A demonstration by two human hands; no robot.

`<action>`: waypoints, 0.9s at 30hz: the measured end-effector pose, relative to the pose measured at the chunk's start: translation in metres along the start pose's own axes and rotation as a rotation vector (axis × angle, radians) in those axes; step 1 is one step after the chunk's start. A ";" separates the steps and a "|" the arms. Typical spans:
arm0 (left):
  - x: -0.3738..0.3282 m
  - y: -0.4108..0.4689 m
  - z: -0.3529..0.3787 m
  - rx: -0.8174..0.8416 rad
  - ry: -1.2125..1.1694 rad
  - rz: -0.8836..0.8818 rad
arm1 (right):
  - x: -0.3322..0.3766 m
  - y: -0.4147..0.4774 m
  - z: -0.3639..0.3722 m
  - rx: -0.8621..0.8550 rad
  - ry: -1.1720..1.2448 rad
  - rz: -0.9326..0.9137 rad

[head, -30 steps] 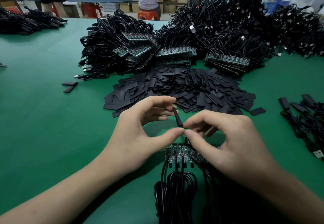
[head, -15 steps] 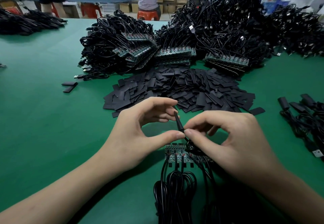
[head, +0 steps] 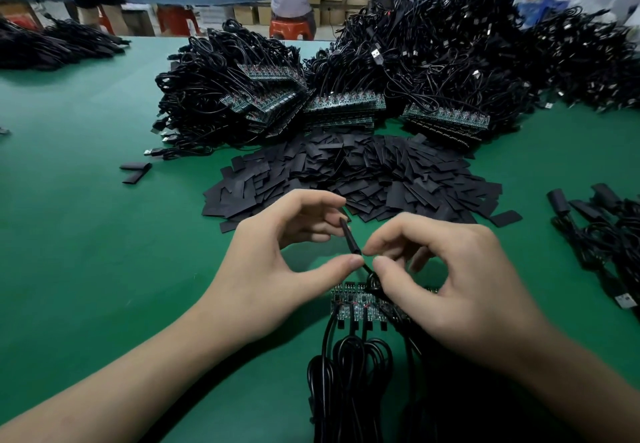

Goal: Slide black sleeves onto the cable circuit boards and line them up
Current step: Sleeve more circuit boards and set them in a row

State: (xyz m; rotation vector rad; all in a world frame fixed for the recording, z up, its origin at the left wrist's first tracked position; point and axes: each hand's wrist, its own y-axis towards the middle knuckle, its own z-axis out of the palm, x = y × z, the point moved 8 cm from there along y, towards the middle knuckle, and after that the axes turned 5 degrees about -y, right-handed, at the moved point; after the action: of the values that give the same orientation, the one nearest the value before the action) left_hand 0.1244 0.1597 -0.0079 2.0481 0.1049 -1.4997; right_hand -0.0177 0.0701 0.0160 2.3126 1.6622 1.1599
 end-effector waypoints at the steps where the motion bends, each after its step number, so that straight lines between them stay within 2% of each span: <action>1: 0.002 0.001 -0.001 -0.018 -0.020 -0.010 | 0.000 -0.001 0.002 0.032 -0.012 0.004; 5: 0.008 0.001 -0.006 -0.064 -0.003 -0.014 | -0.001 -0.002 0.010 0.122 -0.070 0.032; 8: 0.010 0.001 -0.006 -0.049 0.082 -0.033 | -0.005 0.000 0.007 0.095 0.030 0.106; 11: 0.007 0.001 -0.009 0.007 0.341 -0.030 | -0.021 0.006 -0.010 0.035 0.242 0.256; 13: 0.006 0.001 -0.004 0.155 0.524 -0.015 | -0.036 0.010 -0.034 -0.040 0.274 0.312; 15: 0.009 -0.002 0.002 0.294 0.619 -0.032 | -0.056 0.009 -0.065 -0.106 0.170 0.347; 18: 0.010 -0.005 0.006 0.366 0.653 -0.047 | -0.115 -0.001 -0.115 -0.157 -0.244 0.411; 20: 0.012 -0.006 0.006 0.359 0.580 -0.103 | -0.183 -0.015 -0.153 -0.204 -0.489 0.453; 23: 0.016 -0.006 0.005 0.306 0.422 -0.191 | -0.260 -0.037 -0.192 -0.299 -0.698 0.514; 27: 0.016 -0.007 0.006 0.299 0.184 -0.287 | -0.307 -0.044 -0.184 -0.177 -0.826 0.611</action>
State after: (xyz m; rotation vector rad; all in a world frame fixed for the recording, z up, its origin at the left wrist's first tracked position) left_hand 0.1226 0.1577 -0.0264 2.4973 0.2708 -1.5667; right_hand -0.2038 -0.2341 -0.0356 2.6774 0.5719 0.2394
